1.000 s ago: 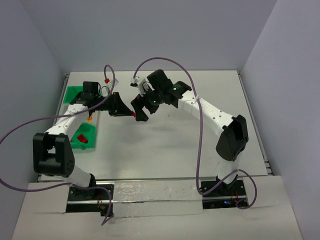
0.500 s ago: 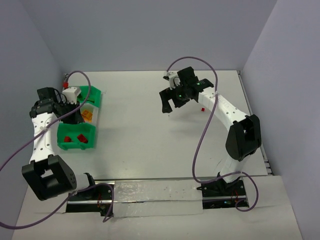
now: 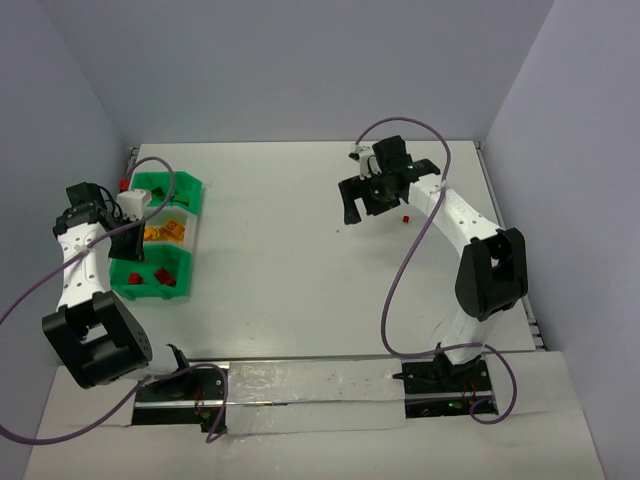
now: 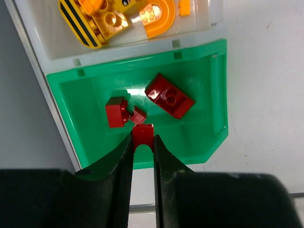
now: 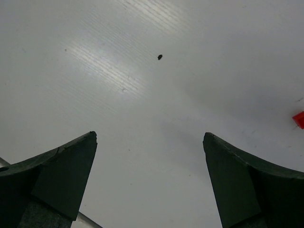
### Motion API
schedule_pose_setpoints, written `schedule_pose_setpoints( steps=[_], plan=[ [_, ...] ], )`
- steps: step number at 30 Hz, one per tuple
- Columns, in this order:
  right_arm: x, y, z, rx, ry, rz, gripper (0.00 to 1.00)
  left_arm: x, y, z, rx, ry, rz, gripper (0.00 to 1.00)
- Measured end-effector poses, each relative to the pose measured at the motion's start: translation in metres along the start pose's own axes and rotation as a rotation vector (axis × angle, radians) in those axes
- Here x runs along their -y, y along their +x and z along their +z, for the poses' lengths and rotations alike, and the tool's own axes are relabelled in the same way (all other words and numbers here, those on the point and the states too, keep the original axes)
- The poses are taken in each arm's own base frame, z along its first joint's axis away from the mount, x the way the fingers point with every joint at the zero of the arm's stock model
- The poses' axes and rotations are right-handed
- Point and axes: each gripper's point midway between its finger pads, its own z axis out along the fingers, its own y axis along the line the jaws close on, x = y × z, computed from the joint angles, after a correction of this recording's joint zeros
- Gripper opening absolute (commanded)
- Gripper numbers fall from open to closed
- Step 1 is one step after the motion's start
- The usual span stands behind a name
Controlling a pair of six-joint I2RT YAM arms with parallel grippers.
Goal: Sort the legos into containers by color
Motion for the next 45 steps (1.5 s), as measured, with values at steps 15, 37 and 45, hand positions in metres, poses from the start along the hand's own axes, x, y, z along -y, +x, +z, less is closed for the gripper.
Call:
schedule_pose_setpoints(
  steps=[15, 37, 45],
  plan=[
    [0.076, 0.004, -0.013, 0.016, 0.236, 0.229, 0.99, -0.005, -0.012, -0.001, 0.023, -0.001, -0.01, 0.64],
    [0.19, 0.022, 0.041, -0.051, 0.669, 0.645, 0.73, 0.046, -0.136, -0.035, 0.434, 0.088, -0.086, 0.63],
    [0.199, 0.044, 0.053, -0.114, 0.676, 0.696, 0.64, 0.048, -0.14, -0.036, 0.447, 0.099, -0.106, 0.63]
  ],
)
